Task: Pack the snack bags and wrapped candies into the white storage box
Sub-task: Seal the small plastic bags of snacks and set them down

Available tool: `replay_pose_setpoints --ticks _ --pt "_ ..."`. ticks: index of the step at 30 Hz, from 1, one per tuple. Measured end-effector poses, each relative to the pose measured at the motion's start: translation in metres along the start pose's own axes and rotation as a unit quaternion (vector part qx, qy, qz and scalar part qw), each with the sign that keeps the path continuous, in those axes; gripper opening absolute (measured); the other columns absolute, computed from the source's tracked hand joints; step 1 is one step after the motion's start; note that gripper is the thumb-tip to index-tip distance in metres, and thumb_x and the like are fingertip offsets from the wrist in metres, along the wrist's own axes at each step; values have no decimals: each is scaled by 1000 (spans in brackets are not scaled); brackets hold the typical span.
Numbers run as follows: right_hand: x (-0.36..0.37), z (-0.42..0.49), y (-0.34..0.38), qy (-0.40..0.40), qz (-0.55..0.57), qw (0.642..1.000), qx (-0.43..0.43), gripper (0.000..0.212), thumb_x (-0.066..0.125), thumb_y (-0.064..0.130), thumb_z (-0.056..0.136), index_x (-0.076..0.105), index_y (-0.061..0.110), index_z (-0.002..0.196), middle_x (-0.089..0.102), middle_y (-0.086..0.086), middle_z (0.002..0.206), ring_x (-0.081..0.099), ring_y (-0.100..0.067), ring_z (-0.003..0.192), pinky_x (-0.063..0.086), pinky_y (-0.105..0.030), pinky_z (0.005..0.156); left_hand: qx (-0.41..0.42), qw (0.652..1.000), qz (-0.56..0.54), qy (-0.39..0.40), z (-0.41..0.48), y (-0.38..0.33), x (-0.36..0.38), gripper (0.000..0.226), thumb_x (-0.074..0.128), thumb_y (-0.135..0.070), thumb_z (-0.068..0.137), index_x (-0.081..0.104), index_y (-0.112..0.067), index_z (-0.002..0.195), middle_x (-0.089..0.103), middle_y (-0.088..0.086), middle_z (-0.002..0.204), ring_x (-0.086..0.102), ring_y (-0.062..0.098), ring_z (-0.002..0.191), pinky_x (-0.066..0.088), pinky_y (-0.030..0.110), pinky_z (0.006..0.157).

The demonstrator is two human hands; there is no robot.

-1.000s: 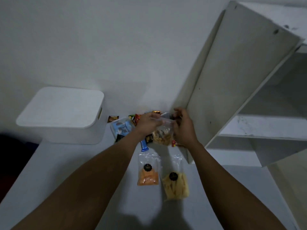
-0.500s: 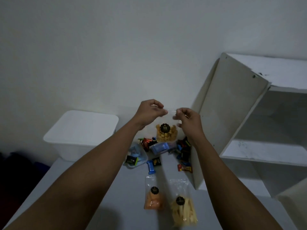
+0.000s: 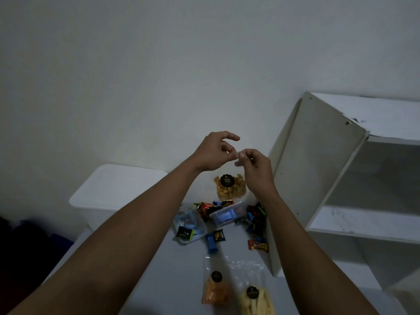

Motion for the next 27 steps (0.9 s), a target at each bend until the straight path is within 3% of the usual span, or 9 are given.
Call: replay_pose_setpoints --ticks 4,7,12,16,21,27 --pt "2 -2 6 -12 3 1000 -3 17 50 20 102 65 13 98 71 -3 92 68 -3 81 48 -21 62 0 999 38 -14 4 7 1 37 73 -30 84 60 -33 119 75 -16 80 68 6 84 46 49 99" --pt "2 -1 7 -23 9 1000 2 17 50 22 102 64 14 98 72 -1 94 69 -2 80 49 -26 65 11 998 60 -33 5 6 -3 36 75 -36 81 62 -35 114 74 -20 77 65 3 78 44 56 99" --pt "-4 1 5 -47 59 997 31 15 51 25 102 62 15 100 71 -6 97 71 -10 85 53 -33 66 12 999 27 -41 1 6 -12 45 77 -29 81 61 -30 123 74 -17 80 65 8 79 48 53 95" --pt "-3 4 9 -22 79 996 41 14 57 26 99 65 15 99 71 -3 98 72 -15 86 59 -47 79 9 999 17 -36 1 8 -9 47 70 -29 84 55 -36 129 74 -17 84 68 10 96 46 53 101" --pt "2 3 13 -9 56 998 25 11 57 27 99 67 22 97 72 -1 88 70 -15 85 57 -47 83 14 999 2 -42 5 5 -5 56 74 -28 84 51 -33 135 75 -16 86 68 10 99 48 48 100" --pt "-6 6 9 -47 101 992 50 11 58 29 98 67 23 96 73 2 87 71 -14 90 56 -44 83 -24 990 -123 -67 -2 3 -14 61 78 -16 83 53 -21 138 77 -3 88 70 1 90 47 17 82"
Point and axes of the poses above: each hand's wrist, its own z-axis towards the middle knuckle, its own x-axis out of the palm, y = z × x, the point moved 4 cm from there along z, towards the middle knuckle
